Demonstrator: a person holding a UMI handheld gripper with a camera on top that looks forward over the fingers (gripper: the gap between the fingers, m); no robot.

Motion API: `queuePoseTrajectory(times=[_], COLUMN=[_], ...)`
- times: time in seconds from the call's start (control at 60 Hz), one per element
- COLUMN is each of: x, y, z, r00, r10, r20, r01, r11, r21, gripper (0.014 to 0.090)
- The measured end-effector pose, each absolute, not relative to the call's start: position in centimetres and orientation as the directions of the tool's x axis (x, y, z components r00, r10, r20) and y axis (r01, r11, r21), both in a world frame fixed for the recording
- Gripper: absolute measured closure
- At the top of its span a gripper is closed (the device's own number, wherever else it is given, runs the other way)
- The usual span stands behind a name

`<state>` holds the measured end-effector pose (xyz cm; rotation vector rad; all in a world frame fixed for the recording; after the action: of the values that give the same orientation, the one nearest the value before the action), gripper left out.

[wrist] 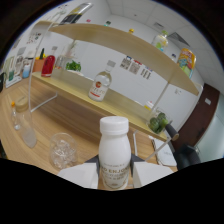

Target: Make me a cup of Mount Fuji.

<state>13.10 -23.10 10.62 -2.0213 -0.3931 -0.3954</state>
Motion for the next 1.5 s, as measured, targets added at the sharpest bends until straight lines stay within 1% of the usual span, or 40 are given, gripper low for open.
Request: queuePoseTrajectory(times=[0.083,0.167,0.25,0.283,0.367,0.5,0.583,0.717,0.85,0.95,1.033,1.1,1.15,1.183,1.25,1.317,1.367,1.417,1.5], x=[13.2,13.2,12.8,12.7,12.4,12.3,12.0,11.2,10.8,10.9,10.4,9.6,8.9,8.5,7.7,7.4,8.0,8.8,10.1], y=[-22.4,-21.8,-21.2,-20.9,-20.6,-19.8,-19.5,-19.3,-19.4,-19.5,-19.7,-20.2,-20.7,-21.1,-21.7,-21.8,-21.7,-21.5,-21.0], z=[10.7,11.4,12.1,12.3,12.9,13.4,13.4,13.0,12.6,12.7,13.3,14.4,15.3,16.2,17.9,19.4,19.7,19.2,17.5], r00=[0.774,0.598,0.385,0.305,0.123,-0.126,-0.248,-0.399,-0.461,-0.4,-0.285,-0.111,0.071,0.221,0.495,0.696,0.804,0.883,0.953], r10=[0.188,0.254,0.298,0.305,0.319,0.324,0.312,0.299,0.298,0.309,0.307,0.308,0.321,0.321,0.313,0.284,0.251,0.224,0.177], r20=[0.605,0.76,0.874,0.902,0.94,0.938,0.917,0.867,0.836,0.863,0.908,0.945,0.944,0.921,0.811,0.659,0.539,0.412,0.245], r01=[0.621,0.79,0.914,0.944,0.984,0.982,0.959,0.91,0.882,0.912,0.957,0.994,0.997,0.974,0.861,0.703,0.578,0.451,0.281], r11=[-0.413,-0.346,-0.254,-0.222,-0.161,-0.095,-0.056,0.01,0.056,0.039,0.035,0.025,0.012,-0.014,-0.053,-0.083,-0.118,-0.165,-0.217], r21=[-0.666,-0.506,-0.316,-0.244,-0.074,0.165,0.278,0.415,0.467,0.409,0.288,0.108,-0.079,-0.228,-0.505,-0.707,-0.807,-0.877,-0.935], gripper=[0.0574,0.0574,0.0575,0.0577,0.0574,0.0574,0.0573,0.0575,0.0574,0.0571,0.0571,0.0568,0.0568,0.0567,0.0569,0.0567,0.0567,0.0567,0.0567])
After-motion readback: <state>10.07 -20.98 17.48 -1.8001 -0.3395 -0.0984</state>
